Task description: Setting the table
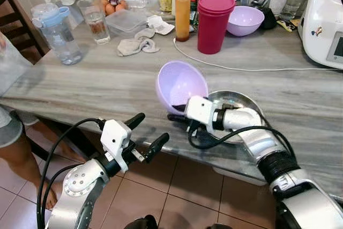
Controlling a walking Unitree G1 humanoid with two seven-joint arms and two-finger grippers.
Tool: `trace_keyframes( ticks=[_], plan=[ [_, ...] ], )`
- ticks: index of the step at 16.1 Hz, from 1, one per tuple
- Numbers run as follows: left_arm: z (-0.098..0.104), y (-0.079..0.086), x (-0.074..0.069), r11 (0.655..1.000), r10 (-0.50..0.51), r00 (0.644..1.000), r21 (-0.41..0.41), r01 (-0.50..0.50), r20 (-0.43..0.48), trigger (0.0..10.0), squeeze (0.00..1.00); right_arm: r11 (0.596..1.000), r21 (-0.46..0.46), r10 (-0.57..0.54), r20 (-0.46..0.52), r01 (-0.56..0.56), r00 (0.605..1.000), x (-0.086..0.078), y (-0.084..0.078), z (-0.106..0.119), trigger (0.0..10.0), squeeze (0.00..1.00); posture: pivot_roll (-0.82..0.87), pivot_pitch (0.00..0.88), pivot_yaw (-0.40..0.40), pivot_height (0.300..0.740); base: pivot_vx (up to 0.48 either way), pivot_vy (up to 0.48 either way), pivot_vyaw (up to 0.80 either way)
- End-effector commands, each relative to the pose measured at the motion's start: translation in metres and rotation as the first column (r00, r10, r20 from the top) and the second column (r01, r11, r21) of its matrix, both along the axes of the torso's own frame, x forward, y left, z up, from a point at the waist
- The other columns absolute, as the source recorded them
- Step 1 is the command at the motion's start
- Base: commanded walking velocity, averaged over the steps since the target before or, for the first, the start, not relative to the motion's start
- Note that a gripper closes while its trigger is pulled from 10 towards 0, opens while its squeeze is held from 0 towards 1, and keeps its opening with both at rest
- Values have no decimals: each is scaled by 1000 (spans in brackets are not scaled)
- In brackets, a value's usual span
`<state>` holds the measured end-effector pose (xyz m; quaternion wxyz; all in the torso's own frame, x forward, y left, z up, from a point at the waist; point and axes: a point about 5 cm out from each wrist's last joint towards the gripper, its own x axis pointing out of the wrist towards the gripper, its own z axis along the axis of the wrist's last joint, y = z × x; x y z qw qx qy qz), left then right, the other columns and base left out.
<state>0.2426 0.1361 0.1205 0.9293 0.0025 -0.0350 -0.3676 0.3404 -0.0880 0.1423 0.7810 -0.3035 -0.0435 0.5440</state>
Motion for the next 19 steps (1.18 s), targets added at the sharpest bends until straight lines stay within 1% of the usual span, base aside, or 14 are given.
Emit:
trace_keyframes(
  ticks=[1,2,3,4,6,7,8,9,11,13,18,19],
  plan=[
    [2,-1,-3,1000,-23,1000,13,23,8,10000,0,999,-15,28,19,-28,999,1,3,4,10000,0,-154,142,58,740,0,0,0],
    [2,0,-3,1000,-24,1000,14,24,7,10000,0,1000,-16,26,16,-26,1000,2,3,3,10000,0,-154,142,58,740,0,0,0],
    [2,0,-3,1000,-25,1000,15,25,7,10000,0,1000,-23,21,14,-21,1000,2,2,2,10000,412,-154,142,58,740,0,0,0],
    [2,0,-3,1000,-25,1000,15,25,7,10000,0,1000,-23,4,20,-3,1000,3,1,1,10000,596,-153,141,56,740,0,0,0],
    [1,-1,-3,1000,-25,1000,16,25,6,10000,0,1000,-29,-1,24,1,1000,4,0,-1,10000,804,-153,141,56,740,0,0,0],
    [0,0,-3,1000,-25,1000,17,25,4,10000,0,999,-34,-8,30,9,1000,4,-1,-2,10000,851,-153,141,56,740,0,0,0],
    [0,0,-3,1000,-25,1000,18,25,2,10000,0,999,-41,-17,41,18,999,5,-2,-2,10000,969,-155,140,57,740,0,0,0],
    [0,0,-3,1000,-25,1000,19,25,2,10000,0,999,-41,-23,46,25,999,6,-3,-2,10000,1000,-155,140,57,740,0,0,0],
    [-1,0,-2,999,-26,1000,19,26,2,10000,0,999,-36,-34,53,36,998,7,-3,-1,10000,1000,-155,140,59,740,0,0,0],
    [-1,0,-2,999,-27,1000,20,27,-1,10000,0,999,-28,-41,88,44,995,9,-2,3,10000,1000,-155,140,59,740,0,0,0],
    [-2,-2,-1,999,-28,1000,24,28,-1,10000,0,998,21,-59,140,57,988,11,3,14,10000,1000,-155,134,63,740,0,0,0],
    [-2,-2,-1,999,-30,1000,25,30,-1,10000,0,998,36,-53,119,49,991,10,4,15,10000,1000,-157,132,65,740,0,0,0]
  ],
)
